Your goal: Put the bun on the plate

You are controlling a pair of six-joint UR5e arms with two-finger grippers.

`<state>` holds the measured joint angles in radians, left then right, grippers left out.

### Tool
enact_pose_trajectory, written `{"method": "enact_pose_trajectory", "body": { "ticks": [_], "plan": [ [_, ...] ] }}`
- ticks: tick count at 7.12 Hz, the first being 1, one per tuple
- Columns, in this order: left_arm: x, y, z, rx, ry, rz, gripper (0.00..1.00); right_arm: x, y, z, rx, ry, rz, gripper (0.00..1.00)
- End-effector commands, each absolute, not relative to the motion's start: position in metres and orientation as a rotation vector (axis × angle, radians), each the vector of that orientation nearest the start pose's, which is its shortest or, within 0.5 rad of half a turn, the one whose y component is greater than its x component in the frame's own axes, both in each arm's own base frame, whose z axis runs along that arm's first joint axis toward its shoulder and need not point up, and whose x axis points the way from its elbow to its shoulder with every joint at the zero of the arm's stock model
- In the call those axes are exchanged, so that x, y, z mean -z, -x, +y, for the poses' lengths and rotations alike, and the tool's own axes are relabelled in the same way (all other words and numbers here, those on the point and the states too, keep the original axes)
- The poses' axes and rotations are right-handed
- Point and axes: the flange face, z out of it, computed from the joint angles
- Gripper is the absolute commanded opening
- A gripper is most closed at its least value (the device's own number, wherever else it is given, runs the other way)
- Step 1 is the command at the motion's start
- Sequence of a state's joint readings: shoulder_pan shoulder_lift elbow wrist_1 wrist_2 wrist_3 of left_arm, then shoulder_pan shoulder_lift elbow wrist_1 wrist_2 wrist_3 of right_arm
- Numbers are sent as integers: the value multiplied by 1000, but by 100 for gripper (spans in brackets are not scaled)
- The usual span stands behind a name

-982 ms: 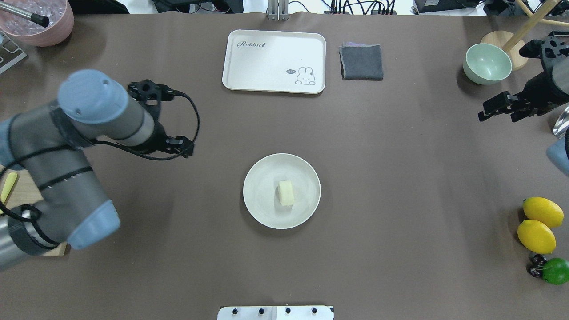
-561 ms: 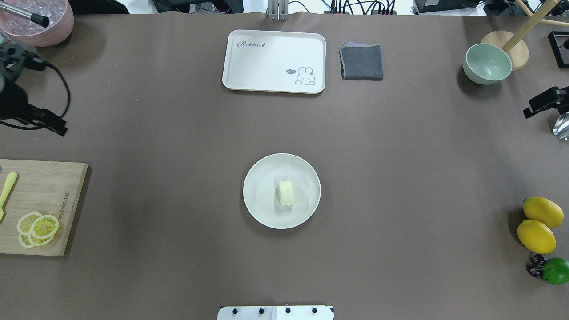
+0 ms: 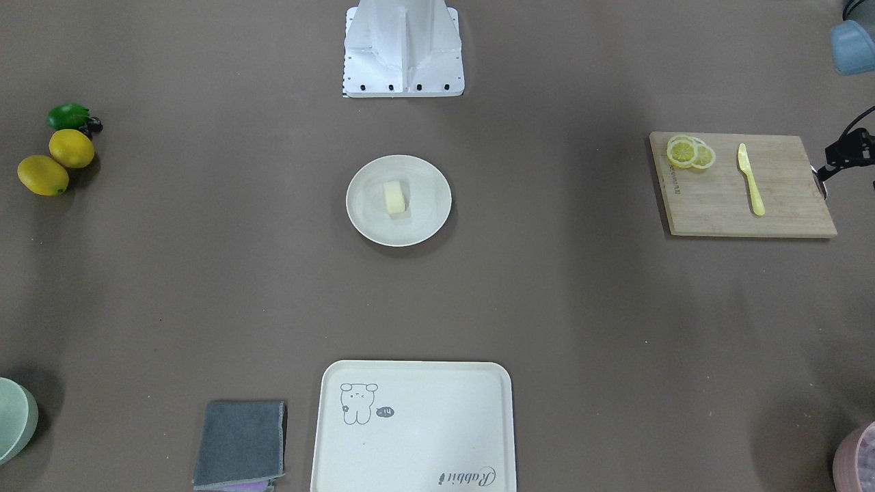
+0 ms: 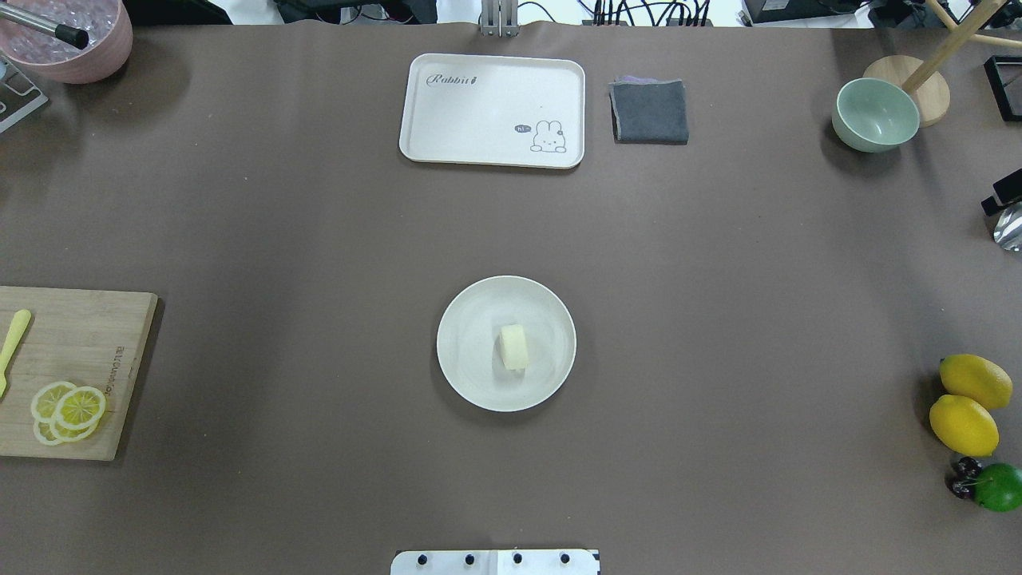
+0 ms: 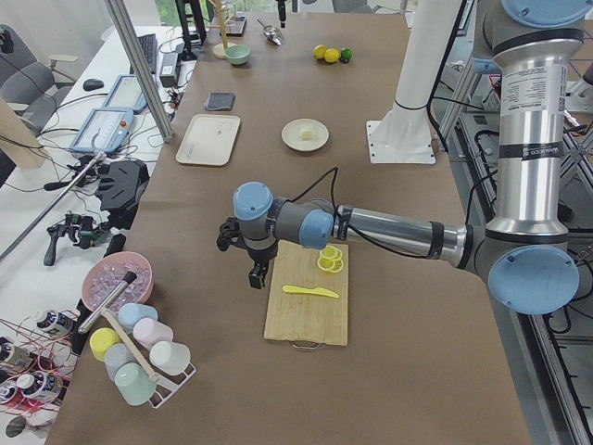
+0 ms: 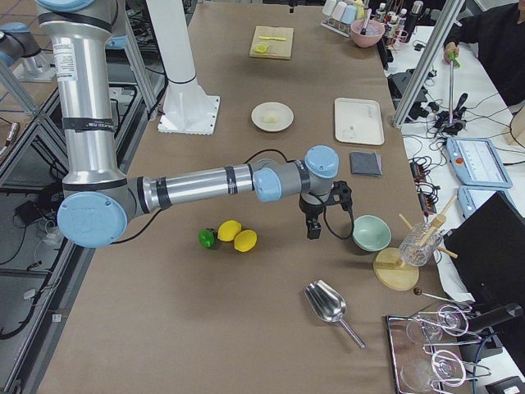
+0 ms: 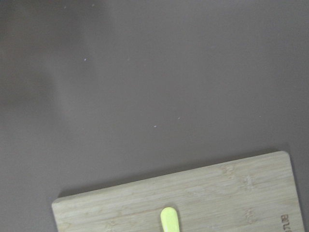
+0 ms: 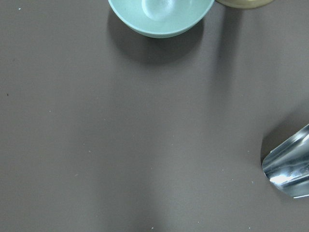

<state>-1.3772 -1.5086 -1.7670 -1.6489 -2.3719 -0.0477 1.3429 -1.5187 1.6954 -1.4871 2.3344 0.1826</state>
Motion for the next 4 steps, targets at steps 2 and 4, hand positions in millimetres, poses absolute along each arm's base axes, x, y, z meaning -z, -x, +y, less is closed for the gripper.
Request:
{"method": "enact_pose_trajectory", "body": {
  "ticks": [2, 4],
  "plan": [
    [-574, -26, -475, -227, -123, 830, 98, -567, 52, -516, 148, -90, -798, 100],
    [-578, -26, -475, -226, -116, 827, 98, -569, 50, -513, 146, -87, -799, 100]
  ]
}}
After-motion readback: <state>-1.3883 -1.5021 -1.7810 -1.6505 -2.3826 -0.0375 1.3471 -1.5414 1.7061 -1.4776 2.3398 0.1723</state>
